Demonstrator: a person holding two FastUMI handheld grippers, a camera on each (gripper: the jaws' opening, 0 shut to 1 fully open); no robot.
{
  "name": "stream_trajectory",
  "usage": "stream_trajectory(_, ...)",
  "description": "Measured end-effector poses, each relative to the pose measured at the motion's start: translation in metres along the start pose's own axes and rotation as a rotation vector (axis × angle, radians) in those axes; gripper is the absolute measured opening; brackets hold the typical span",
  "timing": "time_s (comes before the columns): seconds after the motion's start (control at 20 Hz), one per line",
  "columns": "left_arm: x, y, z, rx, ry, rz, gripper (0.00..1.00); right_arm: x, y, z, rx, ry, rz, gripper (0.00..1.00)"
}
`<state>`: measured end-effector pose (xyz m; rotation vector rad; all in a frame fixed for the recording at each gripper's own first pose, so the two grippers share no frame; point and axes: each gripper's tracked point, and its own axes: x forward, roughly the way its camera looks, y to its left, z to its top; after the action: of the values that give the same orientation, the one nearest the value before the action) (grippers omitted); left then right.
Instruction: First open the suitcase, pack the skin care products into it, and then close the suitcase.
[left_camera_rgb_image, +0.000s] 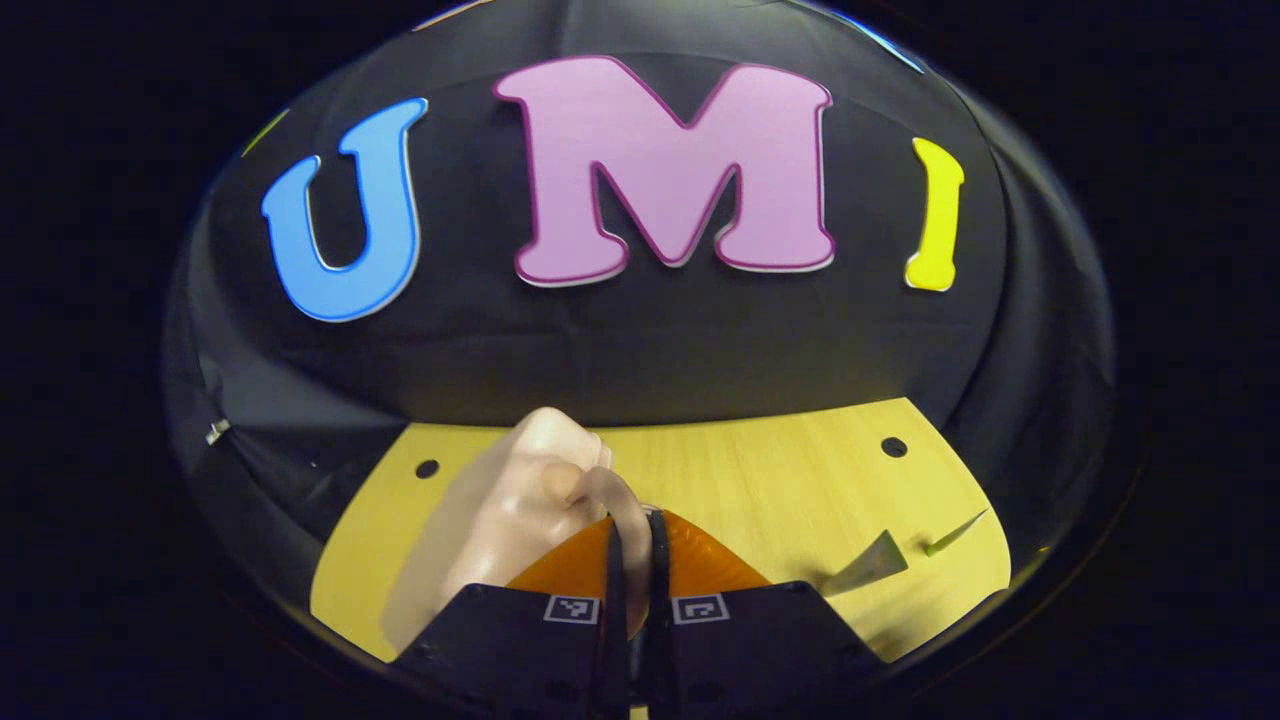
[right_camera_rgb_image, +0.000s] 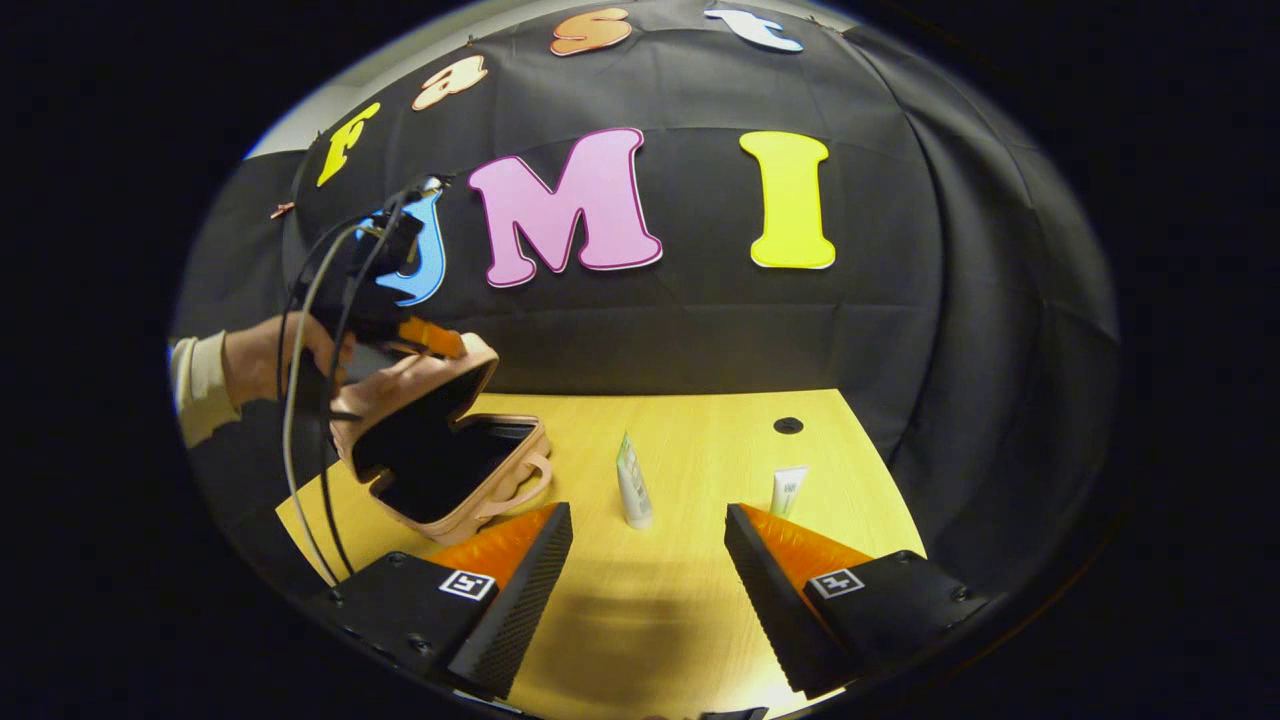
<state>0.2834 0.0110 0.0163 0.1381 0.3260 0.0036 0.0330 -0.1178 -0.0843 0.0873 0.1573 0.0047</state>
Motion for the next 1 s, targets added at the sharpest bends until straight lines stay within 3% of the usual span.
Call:
stream_trajectory(0.2,-0.019,0.13,0.035,0.046,-0.077,0.129,0.12,0.006,0.013,0.004,-0.017,0.0,-0.026,0.98)
stream_trajectory(0.45,0.005,0.268,0.009,0.021,-0.077,0.184,0.1,0.014,0.033,-0.002,-0.058,0.024,-0.122,0.98)
stream_trajectory(0.75,0.079,0.392,-0.079,-0.137,-0.003,0.161,0.11,0.027,0.063,-0.024,-0.028,0.069,-0.22,0.98)
stream_trajectory(0.9,0.114,0.423,-0.137,-0.283,0.083,0.151,0.11,0.035,0.078,-0.028,-0.06,0.055,-0.239,0.98)
stream_trajectory(1.0,0.135,0.43,-0.17,-0.328,0.136,0.144,0.11,0.038,0.077,-0.033,-0.069,0.072,-0.256,0.98)
